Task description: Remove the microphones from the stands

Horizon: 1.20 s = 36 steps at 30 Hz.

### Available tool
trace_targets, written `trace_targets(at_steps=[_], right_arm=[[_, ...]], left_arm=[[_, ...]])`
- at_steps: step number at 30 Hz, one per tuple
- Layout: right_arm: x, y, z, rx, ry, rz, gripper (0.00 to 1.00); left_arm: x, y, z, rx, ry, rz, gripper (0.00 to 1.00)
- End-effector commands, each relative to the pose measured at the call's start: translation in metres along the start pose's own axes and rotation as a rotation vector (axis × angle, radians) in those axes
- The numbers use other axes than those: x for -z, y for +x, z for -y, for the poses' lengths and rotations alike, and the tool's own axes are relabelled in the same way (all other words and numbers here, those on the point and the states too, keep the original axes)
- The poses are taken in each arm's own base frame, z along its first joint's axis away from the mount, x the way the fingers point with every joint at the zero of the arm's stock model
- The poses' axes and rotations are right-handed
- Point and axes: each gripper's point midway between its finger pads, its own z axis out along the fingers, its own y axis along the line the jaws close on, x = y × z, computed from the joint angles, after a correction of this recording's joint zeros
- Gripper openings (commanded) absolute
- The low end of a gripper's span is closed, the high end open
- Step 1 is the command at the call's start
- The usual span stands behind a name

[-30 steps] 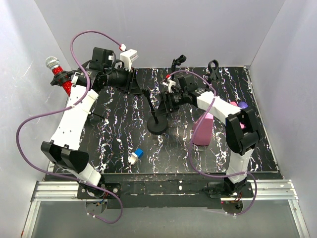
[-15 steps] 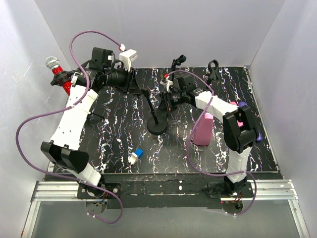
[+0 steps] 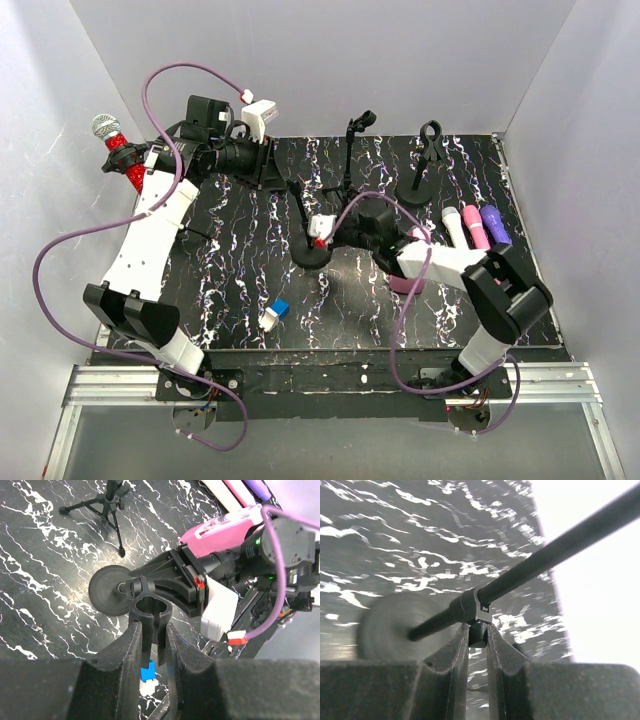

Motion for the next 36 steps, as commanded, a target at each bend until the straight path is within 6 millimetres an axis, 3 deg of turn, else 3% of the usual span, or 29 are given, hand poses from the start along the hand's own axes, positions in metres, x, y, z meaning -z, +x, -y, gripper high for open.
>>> trace_targets(at_steps=[1,5,6,8,9,11,13,17,18,22,26,33,36], right_arm=[[0.009,-0.029,0.073,0.545,0.343,0.086,0.01],[0.013,-0.031,0.056,0.586,0.284,0.118,0.05],[0.014,-0.029,0.049,0.587,0.253,0.117,0.15],[0.017,-0.023,0.036,0.548,0.188,0.099,0.46],[0.019,-0.018,0.029,0.506,0.144,0.076,0.55],[0.03,-0.018,0.022,0.38,0.068,0.05,0.65],[0.039,-0.02,0.016,0.211,-0.003,0.011,0.68],[0.052,-0.037,0.024,-0.34,-0.035,-0.112,0.67],[0.052,-0.052,0.029,-0.527,-0.053,-0.11,0.66],[0.052,-0.06,0.002,-0.989,-0.223,-0.156,0.6],[0.043,-0.052,-0.007,-1.119,-0.25,-0.195,0.53],[0.027,-0.019,0.028,-1.337,-0.145,-0.23,0.53],[0.024,-0.013,0.032,-1.41,-0.169,-0.217,0.54]], left_arm=[[0.009,-0.011,0.014,-0.003,0.049,0.038,0.0],[0.008,-0.01,0.014,-0.005,0.051,0.037,0.0],[0.008,-0.01,0.013,-0.004,0.05,0.039,0.0],[0.009,-0.01,0.014,-0.006,0.047,0.04,0.0],[0.009,-0.01,0.014,-0.008,0.047,0.041,0.0],[0.01,-0.009,0.013,-0.008,0.041,0.039,0.0],[0.01,-0.008,0.013,-0.018,0.041,0.036,0.0],[0.01,-0.005,0.011,-0.037,0.038,0.028,0.0],[0.009,-0.003,0.011,-0.044,0.042,0.022,0.0],[0.009,-0.002,0.011,-0.065,0.045,0.025,0.0],[0.009,0.001,0.012,-0.069,0.057,0.016,0.0],[0.012,0.003,0.019,-0.096,0.088,0.011,0.0],[0.014,0.003,0.018,-0.105,0.08,0.01,0.0]])
